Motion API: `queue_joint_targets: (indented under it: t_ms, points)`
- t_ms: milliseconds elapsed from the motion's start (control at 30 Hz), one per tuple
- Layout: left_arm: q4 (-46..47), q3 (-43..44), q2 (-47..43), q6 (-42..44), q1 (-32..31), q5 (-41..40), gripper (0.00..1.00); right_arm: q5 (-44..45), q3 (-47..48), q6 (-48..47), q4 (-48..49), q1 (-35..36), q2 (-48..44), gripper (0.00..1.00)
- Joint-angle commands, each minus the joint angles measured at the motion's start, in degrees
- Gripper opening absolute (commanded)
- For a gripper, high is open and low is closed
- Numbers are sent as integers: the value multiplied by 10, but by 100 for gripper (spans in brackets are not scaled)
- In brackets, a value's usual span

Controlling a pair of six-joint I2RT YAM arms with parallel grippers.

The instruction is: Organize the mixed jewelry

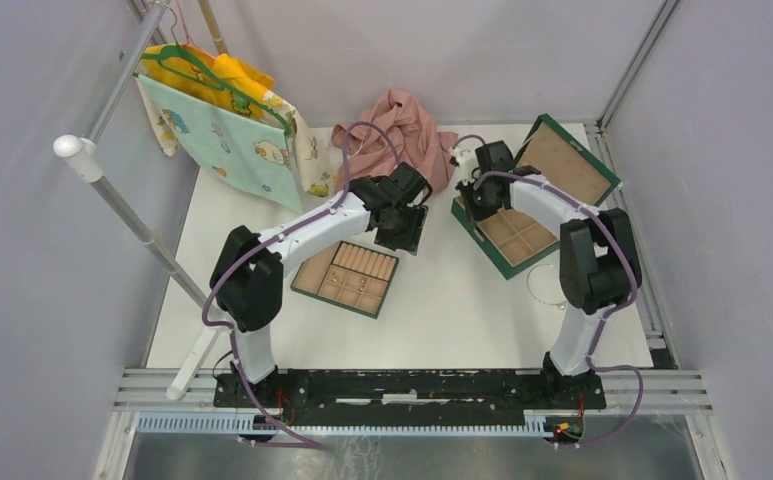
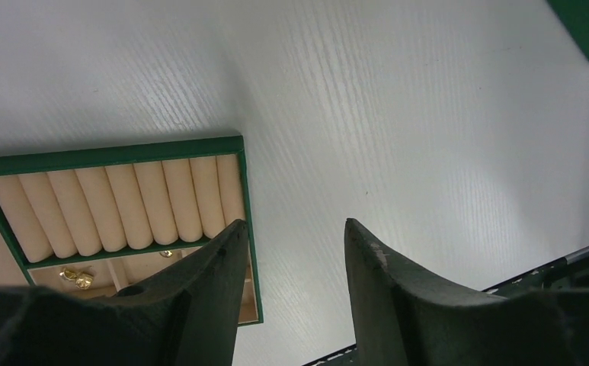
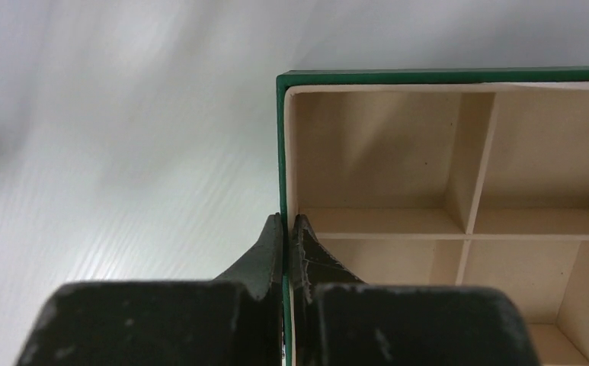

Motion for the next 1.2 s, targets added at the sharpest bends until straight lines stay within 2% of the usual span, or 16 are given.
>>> queue_joint_targets:
  t_ms: [0, 100, 133, 200, 233, 333, 467, 567, 633, 800, 967, 1033, 1167]
  points:
    - [14, -11, -26, -20, 10, 4, 57, -82, -95, -9, -44, 59, -106, 1]
    - [4, -23, -30, -6, 23, -16, 57, -90, -169, 9, -36, 84, -157, 8]
    - [4, -30, -34, -1, 28, -19, 57, -89, -191, 12, -31, 96, -177, 17]
    - [5, -34, -34, 8, 37, -21, 57, -69, -218, 21, -30, 113, -212, 44]
    - [4, -33, -31, 13, 38, -20, 57, -52, -223, 26, -35, 117, -228, 50]
    - [1, -9, -19, 23, 39, -9, 57, 20, -212, 43, -49, 117, -282, 57]
    - [3, 29, 3, 29, 40, 6, 57, 188, -190, 115, -65, 110, -364, 66]
    - [5, 56, 14, 30, 39, 7, 57, 305, -216, 231, -104, 71, -420, 67]
    - [5, 68, 20, 31, 39, 24, 57, 327, -256, 322, -142, 20, -450, 68]
    - [4, 75, 23, 45, 40, 43, 58, 278, -388, 431, -106, -34, -531, 70]
    - [1, 71, 22, 60, 39, 47, 58, 239, -445, 450, -43, -42, -515, 68]
    - [-2, 71, 24, 63, 39, 48, 58, 221, -456, 440, -9, -41, -504, 60]
    - [-2, 67, 19, 66, 39, 41, 58, 186, -445, 388, 25, -39, -473, 36]
